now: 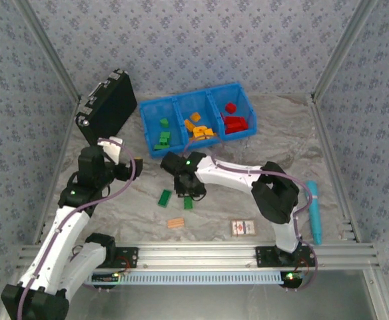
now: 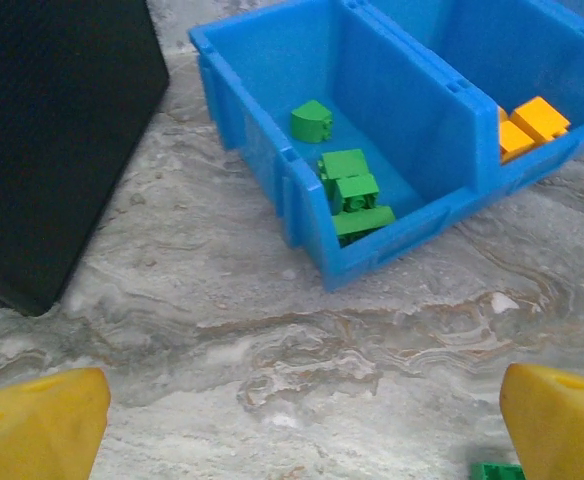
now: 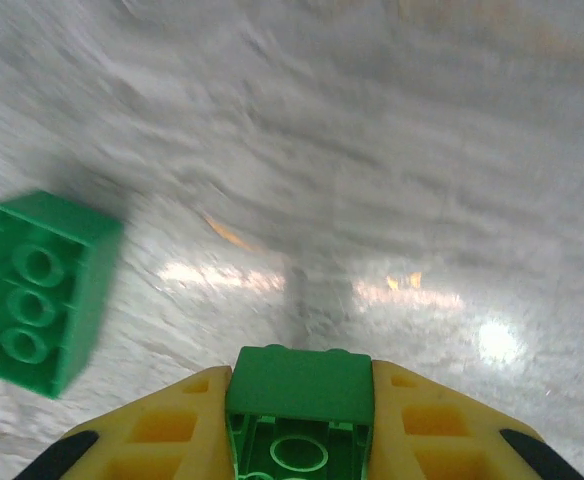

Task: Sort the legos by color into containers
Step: Pick up the lego from the bottom-center of the table, then place the lego in the container.

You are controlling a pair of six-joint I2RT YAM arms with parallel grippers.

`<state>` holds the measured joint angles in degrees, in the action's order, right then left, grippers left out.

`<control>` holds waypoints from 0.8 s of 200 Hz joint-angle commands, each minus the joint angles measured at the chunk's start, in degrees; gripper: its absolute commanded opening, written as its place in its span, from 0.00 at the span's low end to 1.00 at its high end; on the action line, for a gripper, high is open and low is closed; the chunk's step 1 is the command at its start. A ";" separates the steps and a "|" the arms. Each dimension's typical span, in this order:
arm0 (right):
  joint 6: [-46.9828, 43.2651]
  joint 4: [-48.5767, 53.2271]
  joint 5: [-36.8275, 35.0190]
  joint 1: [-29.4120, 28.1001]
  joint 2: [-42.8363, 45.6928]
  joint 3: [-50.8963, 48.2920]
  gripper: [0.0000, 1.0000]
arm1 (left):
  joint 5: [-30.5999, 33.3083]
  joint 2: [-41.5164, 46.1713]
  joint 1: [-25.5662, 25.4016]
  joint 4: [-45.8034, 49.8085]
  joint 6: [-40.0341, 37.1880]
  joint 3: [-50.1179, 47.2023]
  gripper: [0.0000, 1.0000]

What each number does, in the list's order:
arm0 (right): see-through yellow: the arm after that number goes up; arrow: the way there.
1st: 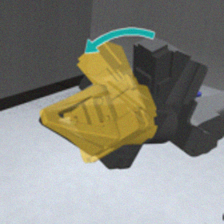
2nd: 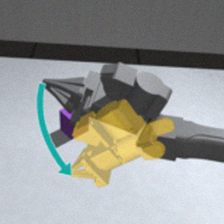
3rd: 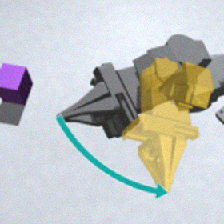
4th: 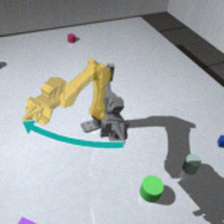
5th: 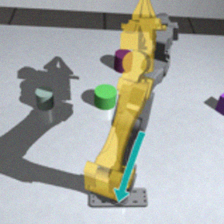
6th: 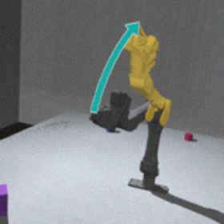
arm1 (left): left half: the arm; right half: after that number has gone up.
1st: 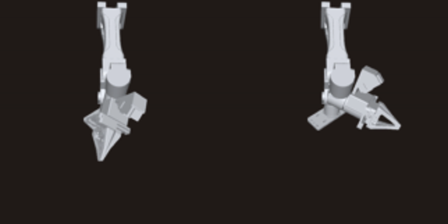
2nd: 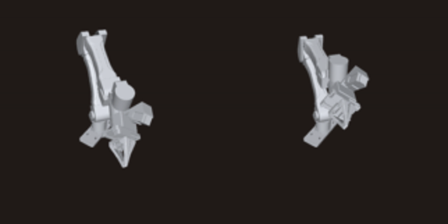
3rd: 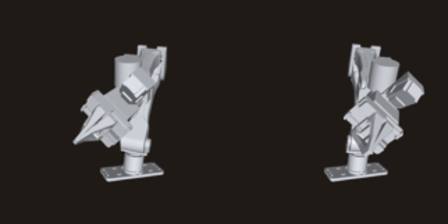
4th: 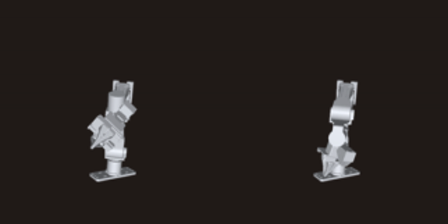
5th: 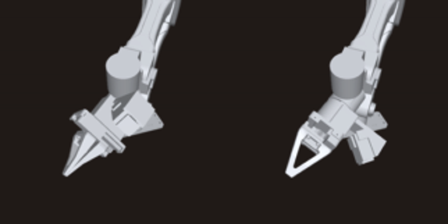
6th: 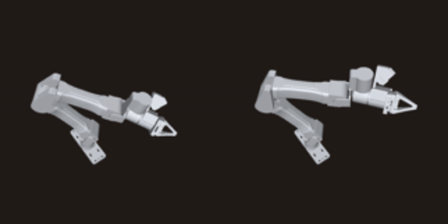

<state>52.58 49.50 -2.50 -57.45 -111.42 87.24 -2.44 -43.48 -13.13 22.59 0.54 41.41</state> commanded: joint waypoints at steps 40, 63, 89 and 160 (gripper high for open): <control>-16.09 1.74 -10.87 6.17 -5.93 18.87 0.27 | 3.60 0.89 1.45 -0.26 -0.10 -0.01 1.00; -24.01 -2.89 -12.24 8.50 -9.99 26.27 0.27 | 5.62 1.19 2.00 -0.46 -0.04 -0.36 1.00; -32.56 -4.25 -15.69 9.24 -17.74 39.24 0.27 | 6.59 1.50 2.14 -0.67 0.17 -0.63 1.00; -40.38 -11.63 -16.31 11.27 -30.71 52.14 0.29 | 6.95 1.07 2.16 -0.98 -0.54 -0.90 1.00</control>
<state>16.14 41.15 -17.63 -47.31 -139.17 137.32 3.60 -42.48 -11.25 22.48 0.54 40.75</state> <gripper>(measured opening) 0.281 0.998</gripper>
